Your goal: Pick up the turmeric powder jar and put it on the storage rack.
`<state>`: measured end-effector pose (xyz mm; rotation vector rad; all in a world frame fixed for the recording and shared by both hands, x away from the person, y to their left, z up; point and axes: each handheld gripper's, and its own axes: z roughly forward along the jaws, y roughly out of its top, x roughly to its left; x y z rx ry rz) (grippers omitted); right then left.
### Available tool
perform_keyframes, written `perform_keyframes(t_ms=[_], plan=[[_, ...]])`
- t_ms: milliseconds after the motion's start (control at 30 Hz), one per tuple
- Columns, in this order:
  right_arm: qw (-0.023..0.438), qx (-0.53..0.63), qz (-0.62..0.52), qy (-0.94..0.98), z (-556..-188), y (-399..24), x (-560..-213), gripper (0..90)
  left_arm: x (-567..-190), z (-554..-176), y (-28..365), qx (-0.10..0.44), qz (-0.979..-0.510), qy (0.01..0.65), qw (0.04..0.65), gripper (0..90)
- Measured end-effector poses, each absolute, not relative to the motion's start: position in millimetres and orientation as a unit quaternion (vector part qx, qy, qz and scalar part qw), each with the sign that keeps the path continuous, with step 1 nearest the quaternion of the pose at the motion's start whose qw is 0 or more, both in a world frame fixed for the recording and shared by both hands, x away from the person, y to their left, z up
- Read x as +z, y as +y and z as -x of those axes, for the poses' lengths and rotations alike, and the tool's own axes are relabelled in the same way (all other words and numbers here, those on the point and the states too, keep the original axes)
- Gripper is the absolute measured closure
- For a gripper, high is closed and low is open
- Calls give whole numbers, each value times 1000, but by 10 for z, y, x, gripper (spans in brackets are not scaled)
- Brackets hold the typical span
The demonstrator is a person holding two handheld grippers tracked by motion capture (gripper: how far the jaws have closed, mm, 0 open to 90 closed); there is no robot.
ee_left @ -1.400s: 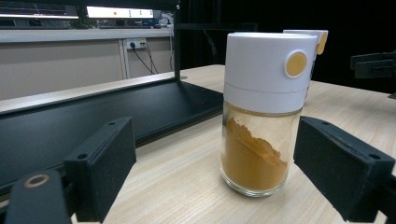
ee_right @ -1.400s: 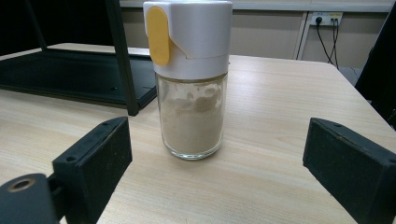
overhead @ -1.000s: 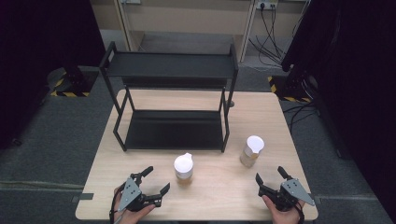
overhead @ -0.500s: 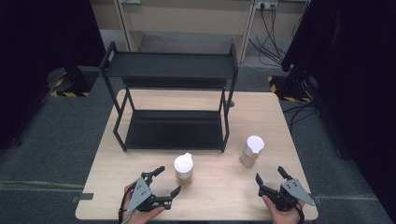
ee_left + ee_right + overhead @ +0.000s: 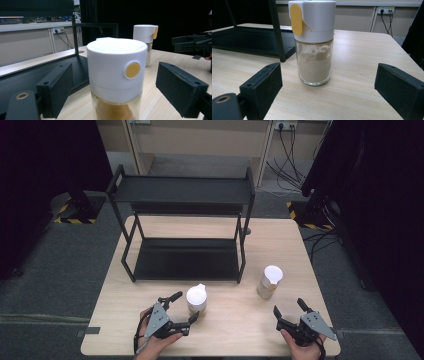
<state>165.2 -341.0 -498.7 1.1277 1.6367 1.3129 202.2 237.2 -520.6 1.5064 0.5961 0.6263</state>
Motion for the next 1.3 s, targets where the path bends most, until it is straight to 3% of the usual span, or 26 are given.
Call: perform_keyframes(t_ms=[833,1300], plan=[[368,514,-440,637,-1659,-3425,-4988,80,-5160,-2145,2093,285,-657,271,644,300],[366,516,-444,635,-1658,-3432,-4988,80,-5034,-2099,2096,281,-653,287,642,307]])
